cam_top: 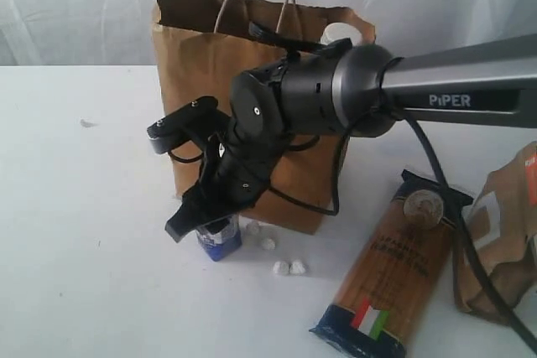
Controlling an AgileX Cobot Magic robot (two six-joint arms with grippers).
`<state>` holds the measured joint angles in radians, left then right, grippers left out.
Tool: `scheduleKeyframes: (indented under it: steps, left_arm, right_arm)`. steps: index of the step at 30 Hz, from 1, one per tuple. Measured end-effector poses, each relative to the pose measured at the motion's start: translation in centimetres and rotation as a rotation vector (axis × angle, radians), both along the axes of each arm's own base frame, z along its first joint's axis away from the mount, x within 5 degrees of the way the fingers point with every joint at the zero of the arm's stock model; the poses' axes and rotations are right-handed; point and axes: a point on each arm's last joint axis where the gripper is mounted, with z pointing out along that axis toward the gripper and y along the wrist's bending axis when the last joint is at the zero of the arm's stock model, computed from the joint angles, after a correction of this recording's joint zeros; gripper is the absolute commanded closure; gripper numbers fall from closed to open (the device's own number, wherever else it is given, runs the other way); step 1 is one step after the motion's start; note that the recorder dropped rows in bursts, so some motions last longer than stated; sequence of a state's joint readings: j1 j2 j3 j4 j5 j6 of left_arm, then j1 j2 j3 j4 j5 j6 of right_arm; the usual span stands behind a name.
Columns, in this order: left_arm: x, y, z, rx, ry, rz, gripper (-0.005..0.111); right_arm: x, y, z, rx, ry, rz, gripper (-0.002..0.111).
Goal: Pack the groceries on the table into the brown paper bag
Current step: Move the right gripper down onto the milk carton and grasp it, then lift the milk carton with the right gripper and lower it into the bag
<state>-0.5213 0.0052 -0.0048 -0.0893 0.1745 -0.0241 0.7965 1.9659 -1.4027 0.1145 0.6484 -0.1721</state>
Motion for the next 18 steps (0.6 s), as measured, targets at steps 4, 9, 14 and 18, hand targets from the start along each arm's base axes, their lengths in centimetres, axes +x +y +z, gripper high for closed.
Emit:
scheduleKeyframes:
  steps: [4,9,14,18]
  left_arm:
    - [0.0,0.0,0.0,0.002,-0.001,-0.001,0.107]
    - [0.0,0.0,0.0,0.002,-0.001,-0.001,0.107]
    - [0.0,0.0,0.0,0.002,-0.001,-0.001,0.107]
    - [0.0,0.0,0.0,0.002,-0.001,-0.001,0.107]
  right_arm:
    - [-0.3,0.0,0.9,0.014,0.010,-0.024,0.108]
    - [-2.7,0.3,5.1,0.069,-0.037,0.024,0.108]
    - [-6.5,0.7,10.6,0.177,-0.122,0.107,0.108]
    - [-8.5,0.7,16.0,0.304,-0.210,0.149,0.108]
